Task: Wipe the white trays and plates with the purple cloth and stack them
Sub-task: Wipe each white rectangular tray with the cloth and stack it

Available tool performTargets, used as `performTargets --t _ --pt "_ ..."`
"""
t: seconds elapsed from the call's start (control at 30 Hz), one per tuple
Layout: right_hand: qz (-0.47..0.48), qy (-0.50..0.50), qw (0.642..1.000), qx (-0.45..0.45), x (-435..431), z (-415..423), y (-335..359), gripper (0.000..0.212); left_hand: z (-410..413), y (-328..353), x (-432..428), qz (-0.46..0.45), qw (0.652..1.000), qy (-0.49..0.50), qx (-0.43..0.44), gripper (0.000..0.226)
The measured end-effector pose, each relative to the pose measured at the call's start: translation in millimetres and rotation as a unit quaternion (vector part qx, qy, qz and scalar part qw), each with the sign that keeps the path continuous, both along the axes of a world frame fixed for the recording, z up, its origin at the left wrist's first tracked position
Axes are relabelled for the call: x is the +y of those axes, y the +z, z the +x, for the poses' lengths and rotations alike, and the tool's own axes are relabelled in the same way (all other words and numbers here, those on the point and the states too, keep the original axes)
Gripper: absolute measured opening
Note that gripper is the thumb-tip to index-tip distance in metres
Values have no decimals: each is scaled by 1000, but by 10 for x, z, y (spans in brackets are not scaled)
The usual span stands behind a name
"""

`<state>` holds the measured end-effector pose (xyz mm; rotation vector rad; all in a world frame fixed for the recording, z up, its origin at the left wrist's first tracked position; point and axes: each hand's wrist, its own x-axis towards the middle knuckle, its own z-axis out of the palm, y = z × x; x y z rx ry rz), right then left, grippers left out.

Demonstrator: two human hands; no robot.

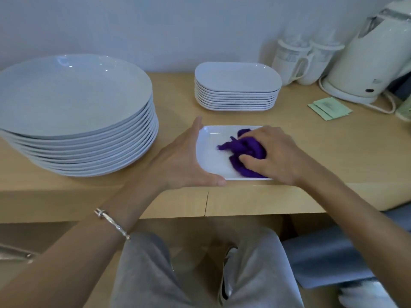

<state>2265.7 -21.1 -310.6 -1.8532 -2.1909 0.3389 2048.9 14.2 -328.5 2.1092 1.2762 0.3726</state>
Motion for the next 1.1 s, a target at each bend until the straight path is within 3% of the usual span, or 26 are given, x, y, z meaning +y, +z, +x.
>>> performTargets --t 0.07,0.13,0.2,0.27,0.3,0.4,0.47,0.57,0.63,0.73,0.8,0.87,0.93,1.0,1.1 --pt "26 -122 991 -45 30 132 13 51 -7 16 -17 10 1000 -7 1 141" --pt "44 -217 975 -34 152 -75 -65 51 6 24 -26 17 1000 -18 0 138" --pt "40 -228 973 2 253 -496 -120 53 21 18 -24 12 1000 -18 -11 130" --pt "35 -149 987 45 294 -829 -159 51 13 15 -24 15 999 -16 -42 104" --pt "33 -97 994 46 285 -896 -161 48 6 16 -20 21 999 -16 -47 103" --pt "12 66 990 128 135 -701 -26 14 3 9 -23 18 999 2 -41 137" --pt "-12 97 986 137 32 -411 75 17 17 -11 8 18 1000 6 -19 145" --pt "-20 -18 999 33 0 74 92 34 31 3 1 23 1000 10 2 113" --pt "12 -124 992 -24 75 162 21 45 20 20 -7 23 1000 2 -1 111" --pt "42 -206 977 -33 270 -218 -87 48 39 39 -18 27 1000 -9 -5 109" --pt "37 -167 985 9 344 -590 -114 47 43 36 -16 36 999 -17 -14 109" --pt "27 -76 996 40 333 -823 -129 45 14 8 0 26 999 -11 -23 134" --pt "20 19 995 97 208 -813 -75 33 1 -14 -4 6 1000 9 -25 153" --pt "-11 89 982 166 70 -594 37 20 9 -32 2 4 1000 12 -12 156" --pt "-59 63 989 123 -8 -91 141 29 31 -14 19 15 1000 5 3 148"
